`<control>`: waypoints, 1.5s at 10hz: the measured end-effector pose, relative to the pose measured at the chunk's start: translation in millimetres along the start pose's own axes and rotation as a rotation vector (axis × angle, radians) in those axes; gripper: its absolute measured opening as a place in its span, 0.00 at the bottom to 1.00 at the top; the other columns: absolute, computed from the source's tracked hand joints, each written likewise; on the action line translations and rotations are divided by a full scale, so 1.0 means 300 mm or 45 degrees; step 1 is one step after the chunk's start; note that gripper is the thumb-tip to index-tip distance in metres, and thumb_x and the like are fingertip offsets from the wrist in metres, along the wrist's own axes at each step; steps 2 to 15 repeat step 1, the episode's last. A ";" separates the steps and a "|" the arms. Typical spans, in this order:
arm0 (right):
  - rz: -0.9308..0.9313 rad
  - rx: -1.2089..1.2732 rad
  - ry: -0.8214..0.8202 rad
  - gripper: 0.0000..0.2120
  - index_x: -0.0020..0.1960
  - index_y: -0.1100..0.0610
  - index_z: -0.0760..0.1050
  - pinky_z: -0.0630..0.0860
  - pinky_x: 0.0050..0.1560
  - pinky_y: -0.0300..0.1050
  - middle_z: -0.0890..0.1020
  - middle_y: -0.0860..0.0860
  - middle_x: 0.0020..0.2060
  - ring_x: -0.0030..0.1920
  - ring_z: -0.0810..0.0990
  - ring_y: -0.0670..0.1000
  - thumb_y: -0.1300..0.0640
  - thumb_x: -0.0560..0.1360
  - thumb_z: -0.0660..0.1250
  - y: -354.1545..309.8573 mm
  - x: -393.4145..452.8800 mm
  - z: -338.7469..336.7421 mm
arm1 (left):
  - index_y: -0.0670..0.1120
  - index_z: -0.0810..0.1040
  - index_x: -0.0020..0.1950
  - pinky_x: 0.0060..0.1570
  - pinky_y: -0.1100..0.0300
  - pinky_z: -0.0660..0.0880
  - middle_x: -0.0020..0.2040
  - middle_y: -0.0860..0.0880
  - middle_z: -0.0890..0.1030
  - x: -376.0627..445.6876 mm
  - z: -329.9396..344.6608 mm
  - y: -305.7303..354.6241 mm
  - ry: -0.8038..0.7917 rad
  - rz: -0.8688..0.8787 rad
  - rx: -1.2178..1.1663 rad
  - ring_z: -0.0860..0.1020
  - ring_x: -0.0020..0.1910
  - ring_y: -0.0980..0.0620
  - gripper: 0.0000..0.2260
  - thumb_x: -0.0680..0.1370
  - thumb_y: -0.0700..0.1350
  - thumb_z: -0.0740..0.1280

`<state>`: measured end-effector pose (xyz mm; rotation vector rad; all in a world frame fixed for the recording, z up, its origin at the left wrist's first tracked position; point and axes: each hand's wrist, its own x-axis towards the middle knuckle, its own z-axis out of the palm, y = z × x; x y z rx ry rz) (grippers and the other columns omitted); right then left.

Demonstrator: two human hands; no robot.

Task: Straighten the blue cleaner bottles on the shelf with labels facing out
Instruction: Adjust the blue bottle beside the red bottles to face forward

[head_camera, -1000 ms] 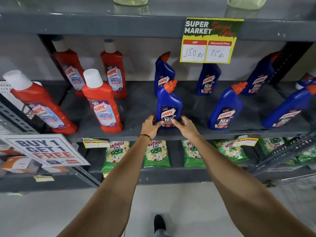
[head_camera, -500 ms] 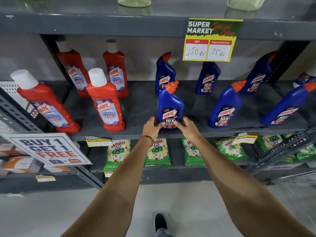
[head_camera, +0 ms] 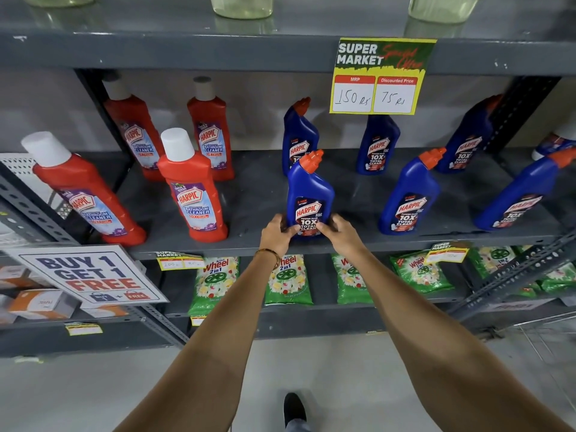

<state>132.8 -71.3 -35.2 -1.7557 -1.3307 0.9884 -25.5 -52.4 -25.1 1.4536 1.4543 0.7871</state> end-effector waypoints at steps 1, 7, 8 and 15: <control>-0.005 -0.047 0.025 0.18 0.61 0.61 0.71 0.70 0.51 0.43 0.79 0.58 0.59 0.59 0.77 0.54 0.52 0.75 0.65 -0.004 -0.019 -0.001 | 0.39 0.71 0.58 0.56 0.55 0.73 0.60 0.40 0.79 -0.011 -0.001 0.004 -0.003 -0.010 0.028 0.77 0.58 0.44 0.16 0.74 0.44 0.68; -0.005 -0.047 0.025 0.18 0.61 0.61 0.71 0.70 0.51 0.43 0.79 0.58 0.59 0.59 0.77 0.54 0.52 0.75 0.65 -0.004 -0.019 -0.001 | 0.39 0.71 0.58 0.56 0.55 0.73 0.60 0.40 0.79 -0.011 -0.001 0.004 -0.003 -0.010 0.028 0.77 0.58 0.44 0.16 0.74 0.44 0.68; -0.005 -0.047 0.025 0.18 0.61 0.61 0.71 0.70 0.51 0.43 0.79 0.58 0.59 0.59 0.77 0.54 0.52 0.75 0.65 -0.004 -0.019 -0.001 | 0.39 0.71 0.58 0.56 0.55 0.73 0.60 0.40 0.79 -0.011 -0.001 0.004 -0.003 -0.010 0.028 0.77 0.58 0.44 0.16 0.74 0.44 0.68; -0.005 -0.047 0.025 0.18 0.61 0.61 0.71 0.70 0.51 0.43 0.79 0.58 0.59 0.59 0.77 0.54 0.52 0.75 0.65 -0.004 -0.019 -0.001 | 0.39 0.71 0.58 0.56 0.55 0.73 0.60 0.40 0.79 -0.011 -0.001 0.004 -0.003 -0.010 0.028 0.77 0.58 0.44 0.16 0.74 0.44 0.68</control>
